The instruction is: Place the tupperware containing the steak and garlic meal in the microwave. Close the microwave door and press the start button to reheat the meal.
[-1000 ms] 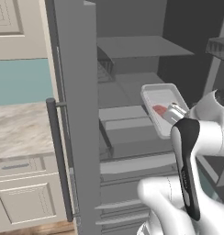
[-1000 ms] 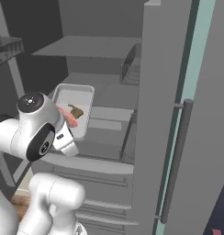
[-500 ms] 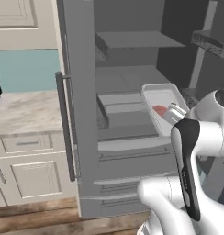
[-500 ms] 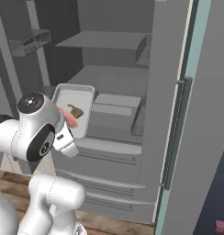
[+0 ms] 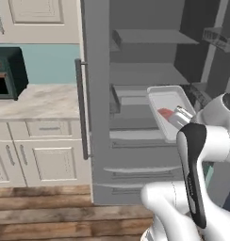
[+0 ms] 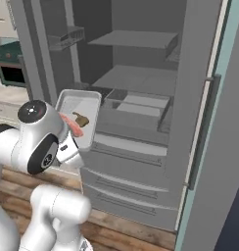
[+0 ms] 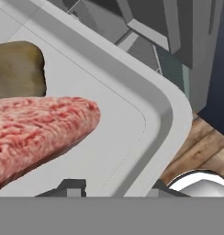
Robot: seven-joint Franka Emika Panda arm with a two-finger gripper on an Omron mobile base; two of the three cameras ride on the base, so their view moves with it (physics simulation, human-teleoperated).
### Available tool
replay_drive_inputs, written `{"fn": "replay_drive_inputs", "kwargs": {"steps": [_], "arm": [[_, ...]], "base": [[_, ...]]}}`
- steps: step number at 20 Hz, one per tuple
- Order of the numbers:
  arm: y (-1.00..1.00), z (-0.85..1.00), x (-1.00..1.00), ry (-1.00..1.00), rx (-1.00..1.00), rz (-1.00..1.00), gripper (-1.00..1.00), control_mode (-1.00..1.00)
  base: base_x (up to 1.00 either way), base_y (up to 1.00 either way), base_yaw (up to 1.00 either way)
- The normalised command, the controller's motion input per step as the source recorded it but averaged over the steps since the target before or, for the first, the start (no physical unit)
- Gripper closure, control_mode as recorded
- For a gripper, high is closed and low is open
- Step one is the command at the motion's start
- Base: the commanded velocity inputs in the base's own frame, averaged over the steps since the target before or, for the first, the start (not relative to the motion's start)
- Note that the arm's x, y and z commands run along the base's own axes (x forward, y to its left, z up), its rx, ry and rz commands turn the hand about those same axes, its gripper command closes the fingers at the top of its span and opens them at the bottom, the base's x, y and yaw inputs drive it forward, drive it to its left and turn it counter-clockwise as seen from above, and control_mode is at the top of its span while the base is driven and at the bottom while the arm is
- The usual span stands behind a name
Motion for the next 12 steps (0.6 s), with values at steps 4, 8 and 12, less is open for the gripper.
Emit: {"fn": "replay_drive_inputs", "kwargs": {"steps": [4,8,12], "arm": [[0.0,0.0,0.0,0.0,0.0,0.0,1.0,1.0],[0.0,0.0,0.0,0.0,0.0,0.0,1.0,1.0],[0.0,0.0,0.0,0.0,0.0,0.0,1.0,1.0]], "base": [[-0.15,0.2,0.45],[-0.19,0.19,0.52],[-0.15,0.28,0.55]]}}
